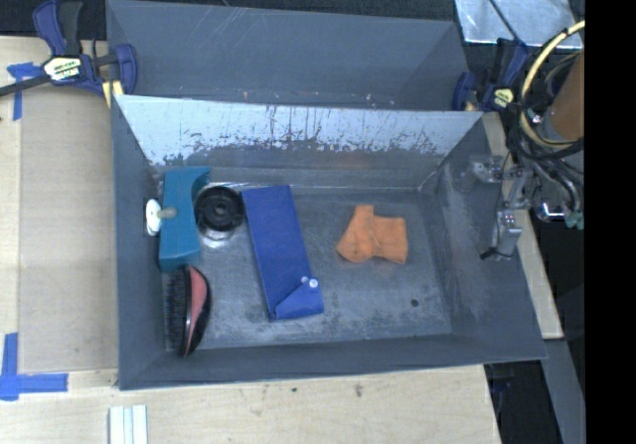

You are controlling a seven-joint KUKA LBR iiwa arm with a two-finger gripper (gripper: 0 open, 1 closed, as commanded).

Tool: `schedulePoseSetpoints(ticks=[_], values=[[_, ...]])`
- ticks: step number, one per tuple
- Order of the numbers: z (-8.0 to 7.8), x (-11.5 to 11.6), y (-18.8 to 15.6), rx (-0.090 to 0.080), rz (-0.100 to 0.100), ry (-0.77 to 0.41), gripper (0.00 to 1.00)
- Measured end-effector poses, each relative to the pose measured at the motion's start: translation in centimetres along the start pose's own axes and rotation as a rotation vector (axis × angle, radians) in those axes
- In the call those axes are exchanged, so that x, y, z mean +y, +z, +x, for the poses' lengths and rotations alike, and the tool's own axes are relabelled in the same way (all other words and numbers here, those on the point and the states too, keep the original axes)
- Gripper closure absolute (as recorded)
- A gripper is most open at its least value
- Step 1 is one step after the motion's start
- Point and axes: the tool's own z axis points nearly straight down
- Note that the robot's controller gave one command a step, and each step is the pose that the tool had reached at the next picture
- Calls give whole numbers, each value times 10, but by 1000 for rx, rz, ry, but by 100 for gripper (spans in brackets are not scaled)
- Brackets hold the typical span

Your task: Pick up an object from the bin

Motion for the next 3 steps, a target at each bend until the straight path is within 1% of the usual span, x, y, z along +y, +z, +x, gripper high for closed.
schedulePoseSetpoints(ticks=[1,2,3], values=[[-2,1,-5,-8,2,-3,0],[-34,17,30,-12,3,-50,0],[-39,36,65,-8,1,-76,0]])
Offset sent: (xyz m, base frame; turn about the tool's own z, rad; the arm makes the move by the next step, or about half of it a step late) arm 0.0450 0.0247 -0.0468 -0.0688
